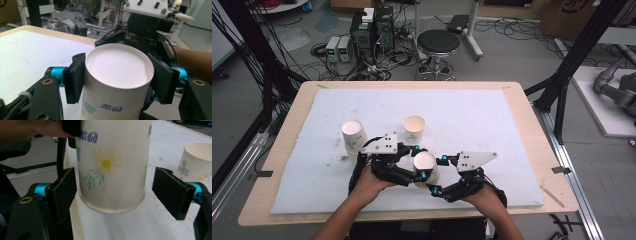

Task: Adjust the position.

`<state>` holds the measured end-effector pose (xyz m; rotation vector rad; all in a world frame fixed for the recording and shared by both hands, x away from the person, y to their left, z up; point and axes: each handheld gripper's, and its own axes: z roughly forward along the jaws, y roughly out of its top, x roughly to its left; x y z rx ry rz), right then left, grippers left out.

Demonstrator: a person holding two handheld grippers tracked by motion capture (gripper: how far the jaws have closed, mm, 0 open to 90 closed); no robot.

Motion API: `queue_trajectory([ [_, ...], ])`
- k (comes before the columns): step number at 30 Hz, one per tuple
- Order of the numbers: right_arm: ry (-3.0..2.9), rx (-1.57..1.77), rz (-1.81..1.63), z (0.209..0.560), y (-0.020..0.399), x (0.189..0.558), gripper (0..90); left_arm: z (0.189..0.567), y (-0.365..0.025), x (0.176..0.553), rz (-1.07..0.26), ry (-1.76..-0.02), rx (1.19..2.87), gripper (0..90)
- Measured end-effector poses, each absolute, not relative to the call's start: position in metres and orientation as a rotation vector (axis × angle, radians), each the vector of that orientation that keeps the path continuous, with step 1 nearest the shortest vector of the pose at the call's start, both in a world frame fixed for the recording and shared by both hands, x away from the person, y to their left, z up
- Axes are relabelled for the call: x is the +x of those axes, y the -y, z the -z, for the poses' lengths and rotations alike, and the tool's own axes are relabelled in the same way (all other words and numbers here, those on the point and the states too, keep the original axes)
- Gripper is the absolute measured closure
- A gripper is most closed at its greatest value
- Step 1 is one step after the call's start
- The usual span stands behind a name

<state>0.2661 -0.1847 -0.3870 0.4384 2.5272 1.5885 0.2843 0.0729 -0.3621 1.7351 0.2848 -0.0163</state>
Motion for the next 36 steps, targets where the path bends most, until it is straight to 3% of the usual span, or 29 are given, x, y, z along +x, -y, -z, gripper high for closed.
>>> queue_trajectory([
  [7, -2.542, 0.410, -1.611, 0.390, 0.179, 0.267, 20.7, 0.365, -0.069, 0.284, 0.053, -0.261, 1.715, 35.2],
  [18, -2.556, 0.386, -1.646, 0.390, 0.185, 0.267, 33.2, 0.365, -0.068, 0.284, 0.052, -0.250, 1.712, 35.1],
  [19, -2.561, 0.387, -1.633, 0.390, 0.185, 0.267, 33.2, 0.365, -0.067, 0.283, 0.035, -0.252, 1.715, 34.4],
  [22, -2.567, 0.384, -1.613, 0.388, 0.186, 0.268, 33.3, 0.364, -0.067, 0.283, 0.025, -0.277, 1.725, 16.3],
  [23, -2.571, 0.383, -1.609, 0.388, 0.186, 0.268, 33.3, 0.363, -0.068, 0.283, 0.023, -0.273, 1.719, 15.2],
  [36, -2.616, 0.362, -1.494, 0.385, 0.187, 0.273, 33.5, 0.353, -0.078, 0.285, 0.005, -0.253, 1.823, 15.2],
])
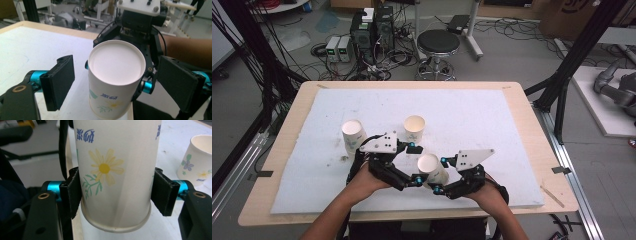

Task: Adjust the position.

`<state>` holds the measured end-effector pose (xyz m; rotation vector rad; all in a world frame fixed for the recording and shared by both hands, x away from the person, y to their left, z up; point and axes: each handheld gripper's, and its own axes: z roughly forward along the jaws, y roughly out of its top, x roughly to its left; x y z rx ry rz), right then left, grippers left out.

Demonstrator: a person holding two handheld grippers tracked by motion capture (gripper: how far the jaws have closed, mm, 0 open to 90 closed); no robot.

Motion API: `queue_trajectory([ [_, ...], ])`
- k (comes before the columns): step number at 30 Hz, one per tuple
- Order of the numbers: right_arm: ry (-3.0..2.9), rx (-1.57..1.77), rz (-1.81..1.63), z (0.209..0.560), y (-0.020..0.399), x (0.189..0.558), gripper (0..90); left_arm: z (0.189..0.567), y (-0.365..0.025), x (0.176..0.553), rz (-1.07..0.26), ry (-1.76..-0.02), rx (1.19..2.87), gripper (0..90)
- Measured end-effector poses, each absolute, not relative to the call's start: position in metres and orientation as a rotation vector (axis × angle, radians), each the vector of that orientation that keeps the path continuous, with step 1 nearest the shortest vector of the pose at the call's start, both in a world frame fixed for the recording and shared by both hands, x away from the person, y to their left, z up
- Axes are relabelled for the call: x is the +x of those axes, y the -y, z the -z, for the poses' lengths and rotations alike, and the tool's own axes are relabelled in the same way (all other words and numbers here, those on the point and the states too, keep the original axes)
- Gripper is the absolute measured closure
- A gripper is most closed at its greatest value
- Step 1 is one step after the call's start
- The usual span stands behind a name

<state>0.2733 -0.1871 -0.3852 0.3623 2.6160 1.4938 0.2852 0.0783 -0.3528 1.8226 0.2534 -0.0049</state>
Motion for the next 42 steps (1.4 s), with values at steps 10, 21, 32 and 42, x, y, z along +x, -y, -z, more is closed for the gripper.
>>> queue_trajectory([
  [10, -2.704, 0.254, -1.242, 0.374, 0.180, 0.275, 33.3, 0.351, -0.074, 0.287, 0.006, -0.222, 1.969, 15.3],
  [21, -2.786, 0.154, -1.003, 0.362, 0.165, 0.277, 33.2, 0.354, -0.070, 0.290, 0.009, -0.227, 2.051, 15.5],
  [32, -2.853, 0.093, -0.843, 0.360, 0.152, 0.277, 33.2, 0.358, -0.067, 0.293, 0.063, -0.217, 2.096, 22.9],
  [42, -2.892, 0.090, -0.794, 0.360, 0.150, 0.277, 33.3, 0.359, -0.066, 0.293, 0.099, -0.183, 2.126, 35.0],
])
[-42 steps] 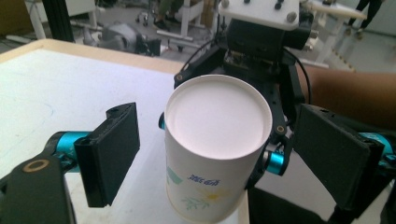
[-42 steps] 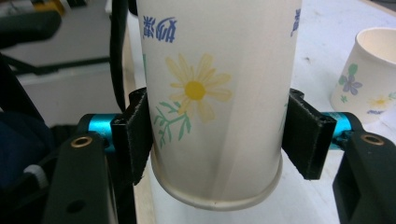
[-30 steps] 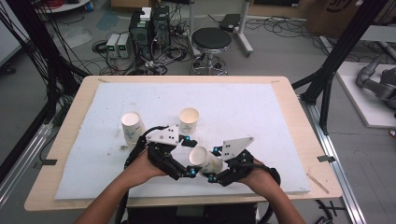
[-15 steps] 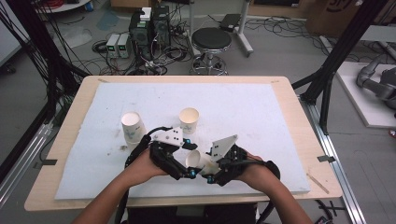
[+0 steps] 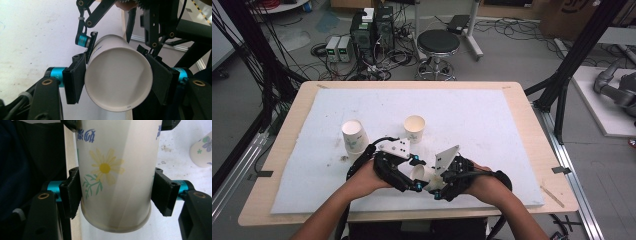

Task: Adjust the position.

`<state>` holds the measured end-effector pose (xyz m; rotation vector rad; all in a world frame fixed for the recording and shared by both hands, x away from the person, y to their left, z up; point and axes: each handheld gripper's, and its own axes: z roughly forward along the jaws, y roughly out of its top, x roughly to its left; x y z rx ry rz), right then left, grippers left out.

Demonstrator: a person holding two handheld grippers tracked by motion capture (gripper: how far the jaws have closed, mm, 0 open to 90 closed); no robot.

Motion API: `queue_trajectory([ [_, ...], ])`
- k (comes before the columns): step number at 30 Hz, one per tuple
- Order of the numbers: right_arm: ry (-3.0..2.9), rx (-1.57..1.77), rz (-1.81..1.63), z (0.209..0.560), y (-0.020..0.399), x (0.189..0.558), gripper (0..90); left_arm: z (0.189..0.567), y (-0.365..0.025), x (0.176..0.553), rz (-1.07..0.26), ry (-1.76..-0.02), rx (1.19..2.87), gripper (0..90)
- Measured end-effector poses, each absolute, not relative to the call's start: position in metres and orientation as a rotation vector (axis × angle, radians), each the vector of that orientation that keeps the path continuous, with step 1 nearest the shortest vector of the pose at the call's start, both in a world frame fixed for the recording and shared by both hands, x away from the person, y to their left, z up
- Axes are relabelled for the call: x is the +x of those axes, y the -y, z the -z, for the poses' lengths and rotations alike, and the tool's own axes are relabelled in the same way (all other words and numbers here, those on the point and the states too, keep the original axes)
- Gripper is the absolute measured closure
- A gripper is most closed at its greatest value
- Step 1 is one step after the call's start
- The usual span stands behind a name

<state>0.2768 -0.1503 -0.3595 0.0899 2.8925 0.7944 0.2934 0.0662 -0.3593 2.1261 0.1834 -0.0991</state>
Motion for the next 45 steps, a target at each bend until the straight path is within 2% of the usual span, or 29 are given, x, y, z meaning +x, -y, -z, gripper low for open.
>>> queue_trajectory([
  [5, -2.899, 0.098, -0.793, 0.360, 0.151, 0.277, 30.4, 0.360, -0.066, 0.292, 0.085, -0.174, 2.129, 36.3],
  [8, -2.880, 0.146, -0.859, 0.362, 0.155, 0.278, 20.4, 0.360, -0.067, 0.292, 0.081, -0.187, 2.118, 36.5],
  [26, -2.608, 0.381, -1.429, 0.356, 0.209, 0.275, 20.2, 0.373, -0.089, 0.292, 0.031, -0.283, 1.943, 36.5],
  [45, -2.437, 0.506, -1.640, 0.397, 0.234, 0.266, 20.2, 0.387, -0.105, 0.287, -0.020, -0.277, 1.775, 36.6],
])
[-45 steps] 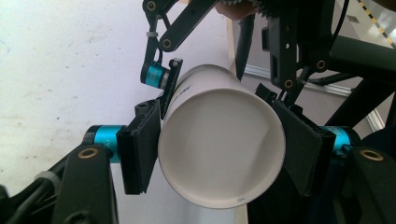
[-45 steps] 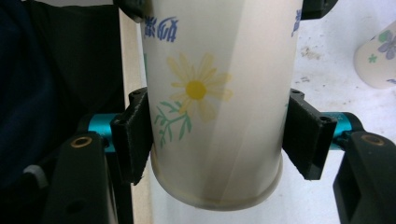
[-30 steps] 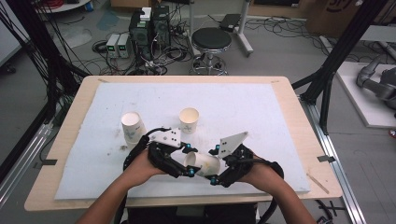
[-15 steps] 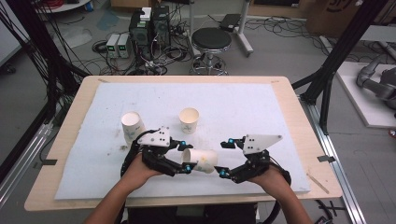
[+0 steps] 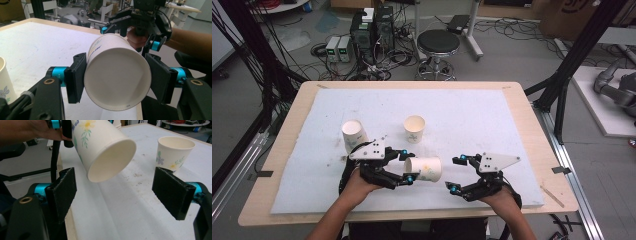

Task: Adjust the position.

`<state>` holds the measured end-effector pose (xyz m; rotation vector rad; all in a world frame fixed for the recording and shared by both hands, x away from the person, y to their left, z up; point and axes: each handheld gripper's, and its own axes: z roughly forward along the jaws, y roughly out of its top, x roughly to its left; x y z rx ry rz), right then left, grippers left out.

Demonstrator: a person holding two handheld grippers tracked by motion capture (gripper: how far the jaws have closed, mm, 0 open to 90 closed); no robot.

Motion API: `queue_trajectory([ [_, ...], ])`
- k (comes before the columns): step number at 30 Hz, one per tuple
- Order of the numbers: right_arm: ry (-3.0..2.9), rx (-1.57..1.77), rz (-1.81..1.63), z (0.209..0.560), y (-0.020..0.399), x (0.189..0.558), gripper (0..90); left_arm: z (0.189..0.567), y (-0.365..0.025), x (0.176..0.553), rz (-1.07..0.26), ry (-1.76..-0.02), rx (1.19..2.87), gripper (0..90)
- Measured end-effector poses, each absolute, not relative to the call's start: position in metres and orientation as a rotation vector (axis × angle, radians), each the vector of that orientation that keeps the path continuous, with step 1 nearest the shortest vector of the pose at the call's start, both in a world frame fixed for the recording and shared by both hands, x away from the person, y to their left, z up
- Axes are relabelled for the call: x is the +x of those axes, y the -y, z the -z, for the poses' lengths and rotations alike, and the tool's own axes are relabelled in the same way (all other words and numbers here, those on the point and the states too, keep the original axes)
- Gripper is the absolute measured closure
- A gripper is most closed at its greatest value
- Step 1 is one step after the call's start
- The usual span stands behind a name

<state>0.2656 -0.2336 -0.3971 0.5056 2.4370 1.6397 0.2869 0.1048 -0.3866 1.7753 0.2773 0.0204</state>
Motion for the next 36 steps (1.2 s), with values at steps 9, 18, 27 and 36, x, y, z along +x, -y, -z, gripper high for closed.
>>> queue_trajectory([
  [9, -2.441, 0.499, -1.669, 0.400, 0.236, 0.265, 20.2, 0.384, -0.103, 0.284, -0.011, -0.244, 1.738, 36.8],
  [18, -2.460, 0.467, -1.761, 0.399, 0.226, 0.265, 20.2, 0.382, -0.094, 0.281, 0.023, -0.189, 1.736, 36.9],
  [27, -2.475, 0.418, -1.819, 0.400, 0.220, 0.267, 19.3, 0.381, -0.091, 0.279, 0.048, -0.153, 1.720, 37.0],
  [36, -2.477, 0.346, -1.906, 0.402, 0.219, 0.270, 24.6, 0.380, -0.092, 0.277, 0.051, -0.125, 1.694, 37.0],
])
